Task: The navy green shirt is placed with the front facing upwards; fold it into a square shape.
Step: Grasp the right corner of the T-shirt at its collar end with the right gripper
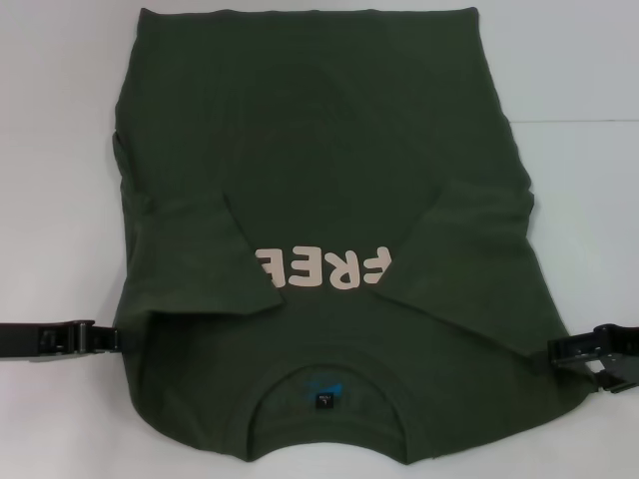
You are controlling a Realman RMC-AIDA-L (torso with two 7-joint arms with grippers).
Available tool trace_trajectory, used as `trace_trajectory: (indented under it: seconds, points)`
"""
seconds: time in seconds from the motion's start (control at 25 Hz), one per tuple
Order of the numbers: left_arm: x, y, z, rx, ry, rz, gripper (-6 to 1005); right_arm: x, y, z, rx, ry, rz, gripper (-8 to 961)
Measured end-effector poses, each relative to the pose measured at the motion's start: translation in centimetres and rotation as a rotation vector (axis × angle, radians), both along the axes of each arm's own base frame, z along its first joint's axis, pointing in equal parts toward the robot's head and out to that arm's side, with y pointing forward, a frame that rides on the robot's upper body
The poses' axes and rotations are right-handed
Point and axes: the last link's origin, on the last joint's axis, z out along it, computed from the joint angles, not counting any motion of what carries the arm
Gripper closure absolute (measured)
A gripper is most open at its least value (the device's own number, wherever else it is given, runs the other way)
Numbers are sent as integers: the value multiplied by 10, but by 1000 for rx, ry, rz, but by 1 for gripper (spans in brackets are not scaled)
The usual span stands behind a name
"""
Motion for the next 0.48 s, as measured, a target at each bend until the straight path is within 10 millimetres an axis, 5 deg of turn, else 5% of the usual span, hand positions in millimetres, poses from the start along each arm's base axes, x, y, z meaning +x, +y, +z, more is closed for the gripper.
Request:
trace_trajectory:
  seconds: [0.32,0.48]
  points:
    - [0,1,0,1,0,-2,927,1,-1,-3,1,3,-7,66]
    - [1,1,0,1,-1,-2,926,2,0,-3,10,-3,-15,232]
